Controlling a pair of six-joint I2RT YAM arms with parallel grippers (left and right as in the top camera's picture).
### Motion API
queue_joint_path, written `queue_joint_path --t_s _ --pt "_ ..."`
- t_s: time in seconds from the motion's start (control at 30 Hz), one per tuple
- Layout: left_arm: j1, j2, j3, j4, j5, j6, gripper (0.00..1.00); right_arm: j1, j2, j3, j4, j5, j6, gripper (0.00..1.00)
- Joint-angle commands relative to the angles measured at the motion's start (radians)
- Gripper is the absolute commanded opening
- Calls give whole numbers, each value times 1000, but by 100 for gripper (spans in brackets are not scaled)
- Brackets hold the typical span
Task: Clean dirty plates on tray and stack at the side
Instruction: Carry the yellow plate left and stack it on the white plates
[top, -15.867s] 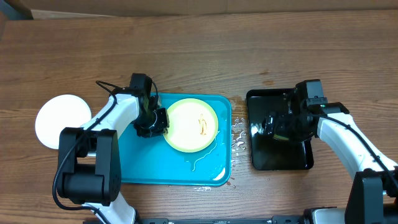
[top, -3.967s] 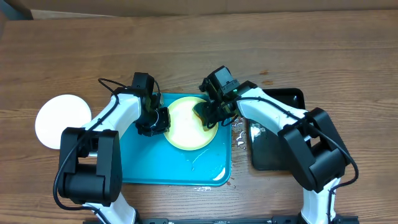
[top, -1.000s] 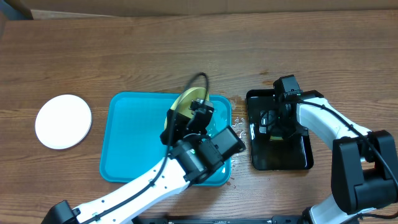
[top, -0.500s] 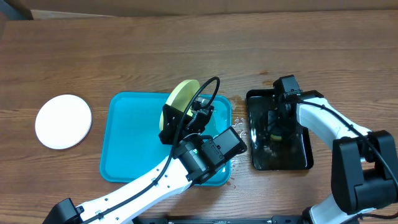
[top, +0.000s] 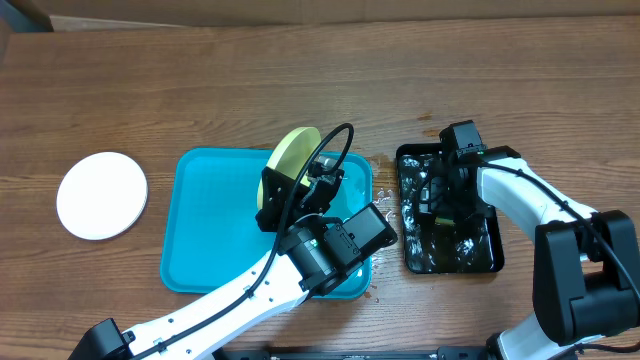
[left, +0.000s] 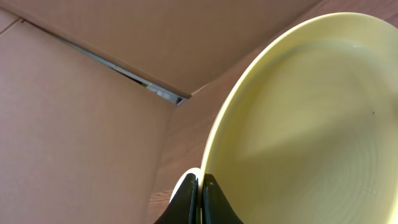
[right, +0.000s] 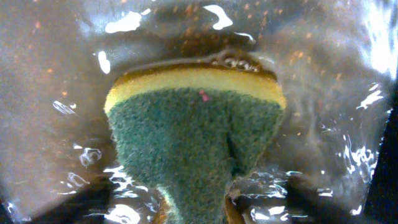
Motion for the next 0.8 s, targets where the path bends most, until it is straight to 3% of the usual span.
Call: queue_joint_path --t_s 0.0,0.2,0.23,0.27,0.3,0.33,0.4,0.43,0.47,0.5,0.63,0.77 --pt "1 5 3 13 -3 -18 4 -2 20 -40 17 -6 6 100" --pt "35 5 3 53 -4 -18 4 -2 20 -35 173 -6 7 98" --pt "42 5 3 53 -2 -18 4 -2 20 -36 187 -6 6 79" --pt "48 5 3 53 7 -18 4 -2 20 -36 192 -6 6 50" --pt "55 5 3 52 28 -18 4 -2 20 -36 191 -6 6 13" --pt "63 5 3 52 58 -18 4 -2 20 -36 186 -6 6 4" --pt "82 5 3 53 121 -21 4 -2 20 -37 180 -7 6 8" --pt "96 4 3 53 149 -38 4 -2 20 -37 180 -7 6 56" --pt "116 4 3 53 184 -60 4 -2 20 -36 181 -7 7 93" --pt "138 3 3 53 216 -81 4 -2 20 -36 180 -7 6 100" --pt "277 -27 20 50 409 -130 4 -2 20 -36 167 -7 7 100" --pt "499 -96 45 51 654 -130 4 -2 20 -37 158 -7 7 100"
